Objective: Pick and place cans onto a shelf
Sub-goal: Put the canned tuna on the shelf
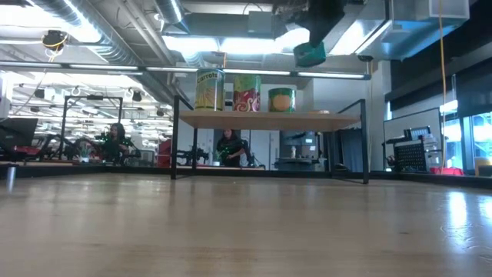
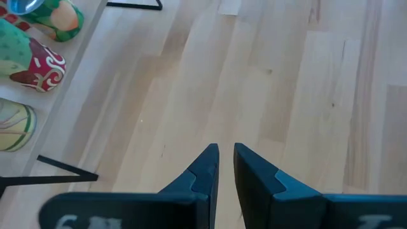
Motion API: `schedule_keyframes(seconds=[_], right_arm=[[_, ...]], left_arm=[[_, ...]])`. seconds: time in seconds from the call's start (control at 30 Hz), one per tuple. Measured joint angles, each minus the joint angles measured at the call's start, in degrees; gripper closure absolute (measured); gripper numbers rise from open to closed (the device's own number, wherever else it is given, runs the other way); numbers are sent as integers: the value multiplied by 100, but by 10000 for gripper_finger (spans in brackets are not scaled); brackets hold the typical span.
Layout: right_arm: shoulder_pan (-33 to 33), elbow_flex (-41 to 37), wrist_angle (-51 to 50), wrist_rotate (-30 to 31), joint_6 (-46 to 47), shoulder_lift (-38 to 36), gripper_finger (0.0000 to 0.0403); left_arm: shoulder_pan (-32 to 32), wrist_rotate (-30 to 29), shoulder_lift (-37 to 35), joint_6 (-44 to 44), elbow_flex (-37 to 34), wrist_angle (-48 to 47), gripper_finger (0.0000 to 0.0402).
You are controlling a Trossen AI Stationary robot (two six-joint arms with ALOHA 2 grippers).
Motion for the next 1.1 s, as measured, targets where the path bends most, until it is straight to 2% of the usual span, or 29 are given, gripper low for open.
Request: schedule_keyframes(seconds=[0.1, 0.27, 0.77, 0.9, 1.1], right_arm=[[-367, -8, -8, -150, -233, 8, 397], [-859, -384, 41, -840, -385, -123, 397], [-1585, -2610, 1649, -870, -994, -653, 397], [-1780, -2961, 2055, -885, -1029, -656, 397], [-2019, -3062, 2108, -927, -1028, -674, 397]], left_arm=[[55, 62, 0, -3, 0, 0, 359], [129, 65, -1, -7, 0, 0, 359], [446, 198, 0, -2, 0, 0, 359], [495, 233, 0, -2, 0, 0, 359], [539, 239, 0, -4, 0, 0, 359]])
